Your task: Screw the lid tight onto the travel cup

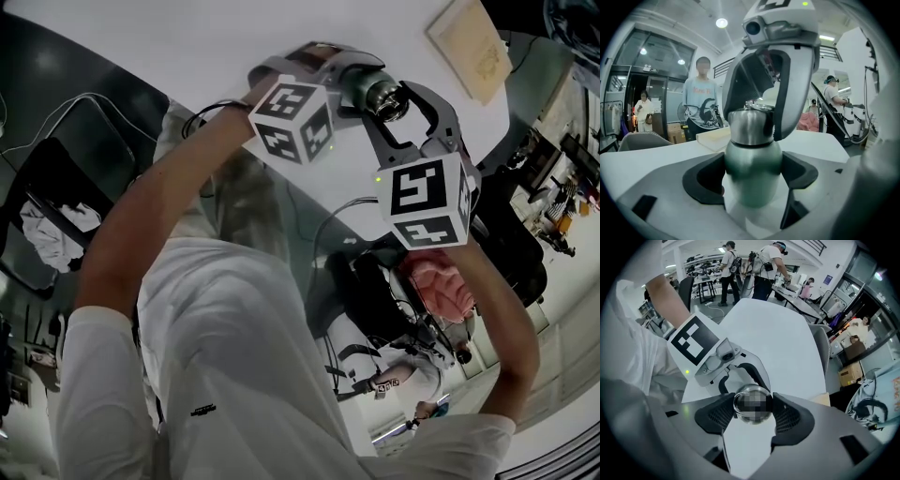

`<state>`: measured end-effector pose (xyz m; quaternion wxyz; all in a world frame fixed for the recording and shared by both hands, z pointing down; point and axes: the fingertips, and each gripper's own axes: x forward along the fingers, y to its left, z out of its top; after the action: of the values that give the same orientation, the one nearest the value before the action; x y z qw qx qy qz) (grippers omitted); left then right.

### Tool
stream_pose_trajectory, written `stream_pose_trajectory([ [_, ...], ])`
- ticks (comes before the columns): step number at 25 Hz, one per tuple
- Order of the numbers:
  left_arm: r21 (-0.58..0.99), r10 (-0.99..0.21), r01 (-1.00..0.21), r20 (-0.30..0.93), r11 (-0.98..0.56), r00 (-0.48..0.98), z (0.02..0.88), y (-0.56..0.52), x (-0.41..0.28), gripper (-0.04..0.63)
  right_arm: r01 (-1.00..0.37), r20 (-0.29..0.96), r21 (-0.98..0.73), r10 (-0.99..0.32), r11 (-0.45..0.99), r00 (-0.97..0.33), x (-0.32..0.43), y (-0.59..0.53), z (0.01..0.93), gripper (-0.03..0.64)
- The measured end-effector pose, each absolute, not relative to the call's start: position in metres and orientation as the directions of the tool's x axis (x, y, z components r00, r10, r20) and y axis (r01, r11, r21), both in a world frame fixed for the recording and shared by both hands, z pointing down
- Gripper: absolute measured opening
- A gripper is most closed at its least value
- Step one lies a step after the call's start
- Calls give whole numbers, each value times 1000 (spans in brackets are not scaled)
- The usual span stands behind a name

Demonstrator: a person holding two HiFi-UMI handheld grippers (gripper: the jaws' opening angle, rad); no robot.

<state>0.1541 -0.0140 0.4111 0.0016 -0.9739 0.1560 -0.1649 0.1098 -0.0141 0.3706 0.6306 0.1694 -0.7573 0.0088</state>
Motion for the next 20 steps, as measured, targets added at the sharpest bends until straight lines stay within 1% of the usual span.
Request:
stream_pose_trajectory([
  [5, -51, -301, -301, 322, -952, 898, 411, -15, 154, 359, -349, 954, 207, -267, 914, -136, 110, -18, 371, 245],
  [9, -45, -300, -302, 322, -952, 898, 411, -15, 152, 359, -354, 950, 204, -272, 913, -153, 108, -18, 370, 245],
  [13, -24, -250, -259, 359, -966, 899, 411, -13, 151, 359, -383, 937, 210, -297, 900, -183, 107, -19, 368, 250],
  [15, 15, -226, -249, 369, -968, 902, 410, -11, 148, 360, -356, 922, 230, -319, 906, -218, 102, -19, 363, 265],
  [18, 99, -218, -272, 370, -957, 903, 401, -8, 135, 360, -322, 873, 291, -388, 901, -296, 94, -20, 349, 280],
  [20, 119, -223, -286, 378, -951, 898, 390, 1, 123, 360, -368, 846, 296, -421, 881, -327, 96, -14, 338, 282],
])
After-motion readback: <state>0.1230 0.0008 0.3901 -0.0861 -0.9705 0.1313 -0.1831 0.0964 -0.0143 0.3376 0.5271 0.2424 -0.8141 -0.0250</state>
